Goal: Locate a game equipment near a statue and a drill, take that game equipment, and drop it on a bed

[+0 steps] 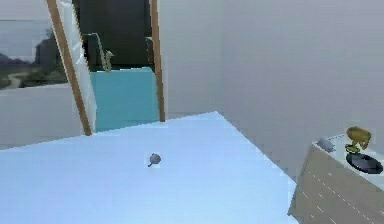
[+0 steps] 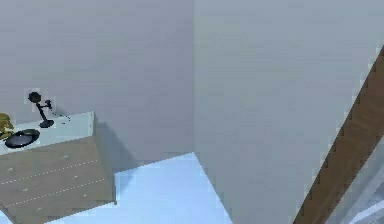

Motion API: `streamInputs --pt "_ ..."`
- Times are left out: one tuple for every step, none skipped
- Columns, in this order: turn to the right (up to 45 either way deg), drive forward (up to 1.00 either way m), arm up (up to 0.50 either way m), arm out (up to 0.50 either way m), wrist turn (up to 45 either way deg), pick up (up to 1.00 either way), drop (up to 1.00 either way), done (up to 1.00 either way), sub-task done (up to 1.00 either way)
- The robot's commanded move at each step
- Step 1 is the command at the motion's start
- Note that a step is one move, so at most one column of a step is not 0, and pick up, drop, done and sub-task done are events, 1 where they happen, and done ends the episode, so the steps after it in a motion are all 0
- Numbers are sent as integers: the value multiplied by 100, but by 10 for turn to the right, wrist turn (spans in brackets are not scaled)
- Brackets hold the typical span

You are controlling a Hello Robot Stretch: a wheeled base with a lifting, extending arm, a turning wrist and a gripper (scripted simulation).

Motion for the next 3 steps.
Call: streamInputs --pt "0 45 0 0 0 0 0 0 0" --pt "-450 0 0 0 0 0 0 0 0" --pt "0 100 0 0 0 0 0 0 0"
